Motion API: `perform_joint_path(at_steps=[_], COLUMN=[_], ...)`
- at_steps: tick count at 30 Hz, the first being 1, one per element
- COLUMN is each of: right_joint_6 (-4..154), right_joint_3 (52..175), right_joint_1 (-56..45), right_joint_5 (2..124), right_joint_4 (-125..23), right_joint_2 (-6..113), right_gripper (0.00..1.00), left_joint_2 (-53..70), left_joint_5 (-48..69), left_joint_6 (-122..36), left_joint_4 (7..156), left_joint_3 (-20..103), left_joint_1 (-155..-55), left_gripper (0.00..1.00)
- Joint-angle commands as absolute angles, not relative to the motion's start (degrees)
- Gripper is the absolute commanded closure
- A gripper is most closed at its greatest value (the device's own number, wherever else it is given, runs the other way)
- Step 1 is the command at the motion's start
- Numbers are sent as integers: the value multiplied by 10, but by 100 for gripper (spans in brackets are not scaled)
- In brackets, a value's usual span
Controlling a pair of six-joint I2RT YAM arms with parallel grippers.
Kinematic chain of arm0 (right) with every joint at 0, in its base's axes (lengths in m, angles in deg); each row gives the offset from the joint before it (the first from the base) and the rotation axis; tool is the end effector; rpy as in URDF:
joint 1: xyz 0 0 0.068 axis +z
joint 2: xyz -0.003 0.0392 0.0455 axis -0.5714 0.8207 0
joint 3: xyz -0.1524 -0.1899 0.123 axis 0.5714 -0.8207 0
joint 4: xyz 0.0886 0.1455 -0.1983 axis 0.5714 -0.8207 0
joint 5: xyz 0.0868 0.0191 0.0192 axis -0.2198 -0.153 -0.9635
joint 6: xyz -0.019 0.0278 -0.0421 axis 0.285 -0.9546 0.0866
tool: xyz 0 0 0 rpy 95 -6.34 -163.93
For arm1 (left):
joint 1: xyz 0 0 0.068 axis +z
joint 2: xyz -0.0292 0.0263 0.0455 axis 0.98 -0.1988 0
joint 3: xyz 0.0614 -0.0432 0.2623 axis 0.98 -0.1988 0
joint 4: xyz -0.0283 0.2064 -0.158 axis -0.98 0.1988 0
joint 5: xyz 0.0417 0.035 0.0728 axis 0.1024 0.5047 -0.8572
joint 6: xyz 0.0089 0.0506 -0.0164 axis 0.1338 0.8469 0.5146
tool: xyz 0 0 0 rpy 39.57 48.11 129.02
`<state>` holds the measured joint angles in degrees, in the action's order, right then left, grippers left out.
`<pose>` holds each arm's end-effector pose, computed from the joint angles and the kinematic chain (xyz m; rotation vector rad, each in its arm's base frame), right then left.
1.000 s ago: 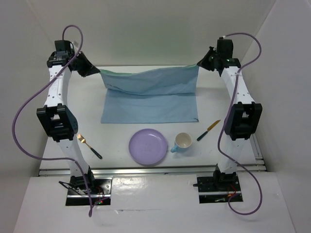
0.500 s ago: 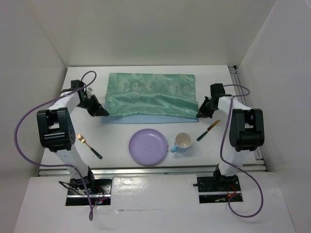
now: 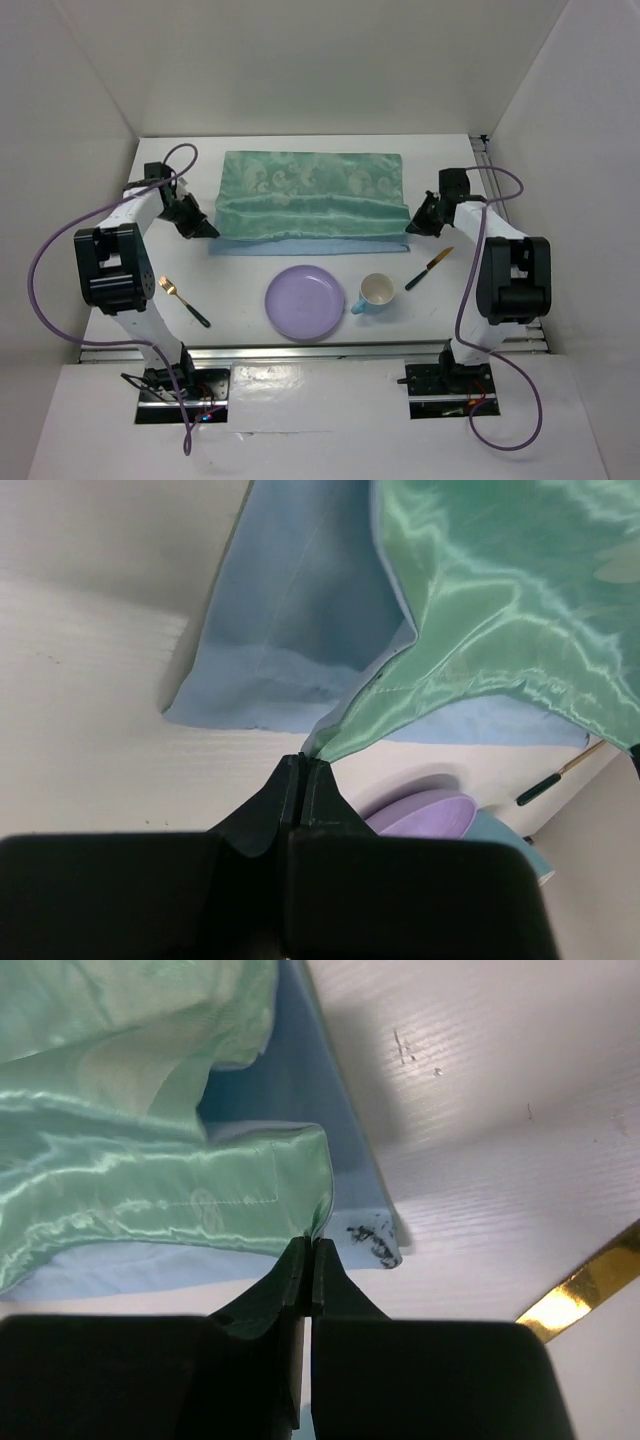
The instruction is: Set the dinner table for one person
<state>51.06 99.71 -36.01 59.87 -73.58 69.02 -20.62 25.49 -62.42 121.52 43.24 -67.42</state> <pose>0.3435 -0.0001 0.1919 0.6469 2.5438 0.4385 0.3624 0.0568 0.2005 -0.8972 2.6144 -0.6566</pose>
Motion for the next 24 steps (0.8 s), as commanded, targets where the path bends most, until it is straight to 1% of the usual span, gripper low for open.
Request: perform_joint_path(at_steps=[1, 7, 13, 20, 21, 22, 23, 24], right_joint_6=[517, 522, 522, 527, 527, 527, 527, 527], right_joint_3=[996, 982, 949, 938, 938, 938, 938, 938], right_joint_1=[-364, -364, -364, -364, -364, -364, -364, -364], right_joint_5=[613, 625, 615, 604, 597, 597, 597, 597], right_joint_4=[-733, -733, -720, -714, -714, -714, -714, -714], right_joint_2=[639, 633, 643, 654, 654, 654, 659, 659], right_gripper=[100, 100, 100, 100, 100, 100, 100, 95], left_joint_2=[-160, -138, -159, -195, -202, -203, -203, -203], left_joint_5=[238, 216, 211, 196, 196, 190, 180, 173], left_joint_6=[-605, -599, -606, -617, -617, -617, -622, -622], left_joint_4=[1238, 1243, 1219, 1212, 1212, 1212, 1218, 1218], left_joint_3=[471, 472, 416, 401, 401, 401, 401, 393], left_joint_1=[-674, -662, -656, -651, -651, -651, -651, -651], left_gripper=[100, 100, 100, 100, 94, 67, 60, 55])
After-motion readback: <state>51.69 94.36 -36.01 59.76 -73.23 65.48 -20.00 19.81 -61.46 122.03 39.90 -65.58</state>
